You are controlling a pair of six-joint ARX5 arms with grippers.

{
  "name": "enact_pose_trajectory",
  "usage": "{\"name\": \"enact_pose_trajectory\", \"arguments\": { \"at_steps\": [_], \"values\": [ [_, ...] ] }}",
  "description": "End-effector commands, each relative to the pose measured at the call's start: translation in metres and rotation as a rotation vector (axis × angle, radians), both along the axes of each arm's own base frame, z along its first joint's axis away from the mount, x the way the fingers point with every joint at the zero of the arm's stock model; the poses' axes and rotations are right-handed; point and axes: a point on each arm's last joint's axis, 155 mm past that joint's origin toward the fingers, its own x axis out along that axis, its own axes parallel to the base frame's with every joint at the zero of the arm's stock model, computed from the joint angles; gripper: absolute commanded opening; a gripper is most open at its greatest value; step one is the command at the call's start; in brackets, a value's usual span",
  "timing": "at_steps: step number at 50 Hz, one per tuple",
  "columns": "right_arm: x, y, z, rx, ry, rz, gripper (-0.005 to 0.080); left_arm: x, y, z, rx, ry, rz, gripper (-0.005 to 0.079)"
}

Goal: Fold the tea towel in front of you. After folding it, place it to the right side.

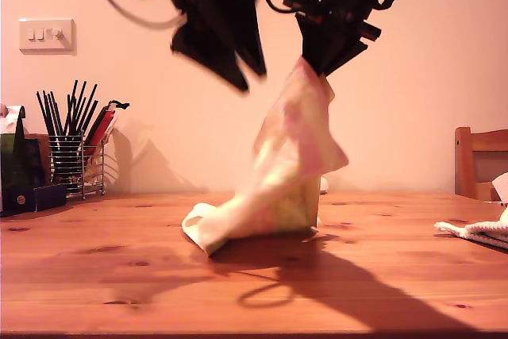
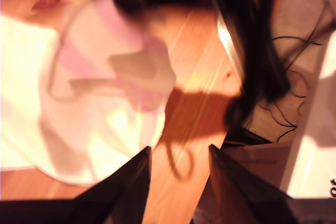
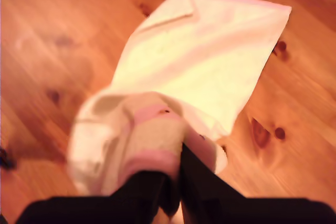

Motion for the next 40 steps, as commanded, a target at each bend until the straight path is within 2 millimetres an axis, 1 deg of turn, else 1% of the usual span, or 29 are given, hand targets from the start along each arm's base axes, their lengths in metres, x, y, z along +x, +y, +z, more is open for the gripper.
{"name": "enact_pose_trajectory", "arguments": {
  "at_steps": [1, 7, 15, 19, 23, 28, 33, 40],
  "values": [
    [-0.001, 0.003, 0.019, 0.033, -0.034, 0.0, -0.0012, 0.002, -0.002, -0.026, 0.045, 0.017, 0.034, 0.0274],
    [0.0, 0.001, 0.019, 0.044, -0.021, -0.018, -0.0012, 0.008, -0.007, -0.038, 0.083, -0.055, 0.044, 0.026],
    [0.003, -0.005, 0.019, 0.055, -0.012, -0.036, -0.0012, 0.012, -0.014, -0.056, 0.142, -0.16, 0.03, 0.0198],
    [0.002, -0.014, 0.015, 0.039, 0.006, -0.047, -0.0012, 0.008, -0.019, -0.068, 0.134, -0.166, 0.024, 0.0195],
    [0.006, -0.016, 0.017, 0.064, 0.008, -0.066, -0.0012, 0.004, -0.014, -0.083, 0.161, -0.164, 0.024, 0.0189],
    [0.008, -0.02, 0.02, 0.081, 0.016, -0.076, -0.0012, -0.004, -0.015, -0.102, 0.165, -0.17, 0.009, 0.0125],
    [0.009, -0.021, 0.02, 0.083, 0.017, -0.08, -0.0012, -0.008, -0.021, -0.111, 0.145, -0.2, -0.001, 0.0086],
    [0.006, -0.018, 0.021, 0.104, 0.029, -0.071, -0.0012, -0.007, -0.029, -0.112, 0.132, -0.293, -0.003, 0.0043]
  ]
}}
